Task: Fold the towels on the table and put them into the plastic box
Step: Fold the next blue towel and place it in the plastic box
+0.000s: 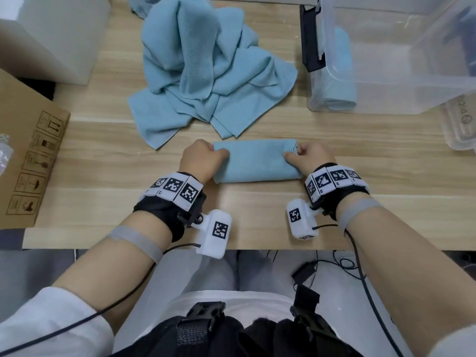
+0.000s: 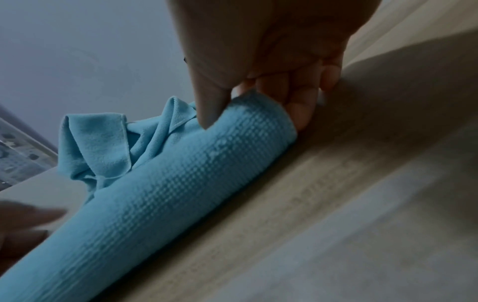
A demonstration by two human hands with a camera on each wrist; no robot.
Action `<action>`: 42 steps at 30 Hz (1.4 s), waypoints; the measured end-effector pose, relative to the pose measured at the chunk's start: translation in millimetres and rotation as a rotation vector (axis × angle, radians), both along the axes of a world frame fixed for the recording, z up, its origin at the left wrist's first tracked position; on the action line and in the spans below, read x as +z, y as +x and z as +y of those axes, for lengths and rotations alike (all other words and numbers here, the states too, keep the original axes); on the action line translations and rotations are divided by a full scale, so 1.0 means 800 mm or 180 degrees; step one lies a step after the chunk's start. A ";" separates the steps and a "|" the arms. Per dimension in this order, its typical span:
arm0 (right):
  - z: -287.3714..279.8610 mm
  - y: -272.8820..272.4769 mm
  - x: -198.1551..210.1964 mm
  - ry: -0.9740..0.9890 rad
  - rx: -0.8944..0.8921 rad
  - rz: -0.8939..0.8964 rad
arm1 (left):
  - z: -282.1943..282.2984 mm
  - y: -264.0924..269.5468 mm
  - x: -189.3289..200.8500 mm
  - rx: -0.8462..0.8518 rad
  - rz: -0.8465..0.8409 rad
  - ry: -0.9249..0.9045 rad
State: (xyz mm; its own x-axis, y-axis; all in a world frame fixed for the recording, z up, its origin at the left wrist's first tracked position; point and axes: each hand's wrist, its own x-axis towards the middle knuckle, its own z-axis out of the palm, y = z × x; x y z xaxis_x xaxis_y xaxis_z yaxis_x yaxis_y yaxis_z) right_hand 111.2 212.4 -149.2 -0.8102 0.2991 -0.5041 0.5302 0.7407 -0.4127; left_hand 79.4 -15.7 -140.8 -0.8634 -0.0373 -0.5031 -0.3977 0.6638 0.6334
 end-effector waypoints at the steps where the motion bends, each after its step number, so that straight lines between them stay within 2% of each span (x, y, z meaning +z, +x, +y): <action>1: -0.001 0.000 0.002 0.0013 -0.0015 -0.0011 | 0.002 -0.003 -0.001 0.0079 -0.0257 0.0246; 4: -0.005 -0.001 0.003 0.0038 -0.0117 -0.0031 | 0.007 -0.007 0.001 0.0090 -0.0648 0.0763; 11: -0.006 0.000 0.000 0.0066 -0.0220 -0.0035 | 0.013 -0.016 0.006 0.0109 -0.0760 0.1220; 14: -0.005 -0.004 0.014 0.0198 -0.0145 -0.0143 | 0.020 -0.022 0.023 -0.0288 -0.0327 0.1345; 17: 0.008 -0.018 0.046 0.0297 0.0334 -0.0192 | 0.033 -0.033 0.064 -0.1028 0.0141 0.1660; 19: 0.016 -0.031 0.084 -0.0141 0.0763 0.0052 | 0.047 -0.045 0.099 -0.1615 0.0344 0.1790; 22: 0.027 -0.046 0.146 -0.1699 0.1008 0.0230 | 0.075 -0.064 0.150 -0.1951 0.0439 0.2149; 24: 0.038 -0.057 0.174 -0.2612 0.0801 0.0250 | 0.095 -0.079 0.176 -0.1886 0.0558 0.2397; 27: 0.064 -0.077 0.195 -0.3320 0.0556 0.0498 | 0.125 -0.102 0.202 -0.1396 0.0616 0.2951; 30: 0.091 -0.098 0.206 -0.3571 0.0331 0.0576 | 0.155 -0.125 0.219 -0.0753 0.0555 0.3620; 32: 0.108 -0.113 0.211 -0.3581 0.0232 0.0639 | 0.175 -0.140 0.226 -0.0449 0.0625 0.3798; 36: 0.144 -0.149 0.213 -0.3474 -0.0059 0.0892 | 0.205 -0.171 0.210 0.0018 0.0566 0.3676; 39: 0.177 -0.175 0.209 -0.3066 -0.0507 0.1034 | 0.213 -0.187 0.173 0.0390 0.0371 0.3136; 42: 0.215 -0.202 0.191 -0.2668 -0.0901 0.0686 | 0.214 -0.191 0.129 0.0366 0.0091 0.2517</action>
